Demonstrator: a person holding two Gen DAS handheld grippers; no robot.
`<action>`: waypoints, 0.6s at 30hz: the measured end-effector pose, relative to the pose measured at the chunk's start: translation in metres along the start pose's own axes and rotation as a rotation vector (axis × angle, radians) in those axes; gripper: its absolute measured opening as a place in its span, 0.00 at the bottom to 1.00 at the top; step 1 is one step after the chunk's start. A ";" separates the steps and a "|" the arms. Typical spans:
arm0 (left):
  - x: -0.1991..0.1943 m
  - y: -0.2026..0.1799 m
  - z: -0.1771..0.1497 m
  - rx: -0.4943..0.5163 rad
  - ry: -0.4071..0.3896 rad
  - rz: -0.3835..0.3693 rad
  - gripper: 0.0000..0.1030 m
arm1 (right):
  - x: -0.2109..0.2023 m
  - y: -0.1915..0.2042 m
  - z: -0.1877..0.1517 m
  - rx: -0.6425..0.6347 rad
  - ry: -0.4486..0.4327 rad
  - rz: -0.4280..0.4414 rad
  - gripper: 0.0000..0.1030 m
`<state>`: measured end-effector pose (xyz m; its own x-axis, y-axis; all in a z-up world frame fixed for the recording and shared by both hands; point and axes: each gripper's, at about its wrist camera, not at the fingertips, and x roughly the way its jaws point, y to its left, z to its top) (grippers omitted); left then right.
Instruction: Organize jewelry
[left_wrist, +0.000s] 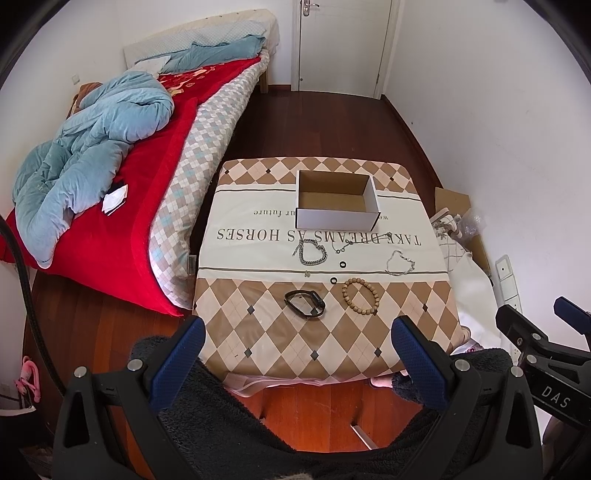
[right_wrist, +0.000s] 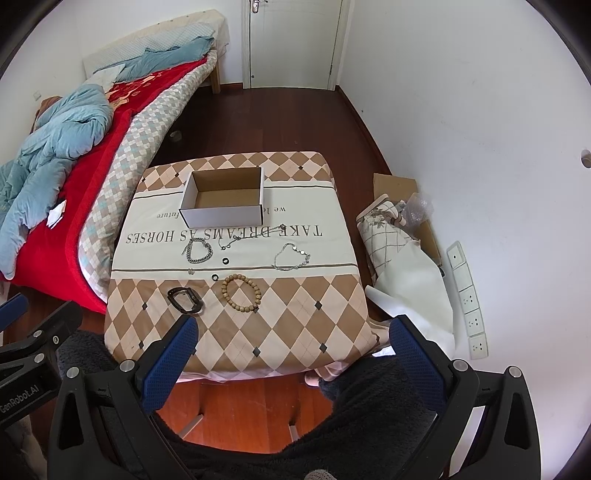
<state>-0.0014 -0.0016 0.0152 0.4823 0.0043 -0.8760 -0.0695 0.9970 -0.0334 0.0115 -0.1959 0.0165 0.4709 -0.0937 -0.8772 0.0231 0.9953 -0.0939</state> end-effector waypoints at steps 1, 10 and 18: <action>0.000 0.000 0.000 0.000 -0.001 0.000 1.00 | 0.000 0.000 0.001 -0.001 0.000 0.000 1.00; -0.001 0.000 0.000 -0.001 -0.003 0.000 1.00 | -0.001 0.001 -0.001 -0.001 -0.002 0.000 1.00; -0.001 0.000 0.001 -0.002 -0.004 0.000 1.00 | -0.001 0.001 -0.001 -0.002 -0.001 0.000 1.00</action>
<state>-0.0011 -0.0013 0.0170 0.4857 0.0047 -0.8741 -0.0711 0.9969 -0.0342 0.0104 -0.1947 0.0170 0.4722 -0.0935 -0.8765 0.0216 0.9953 -0.0945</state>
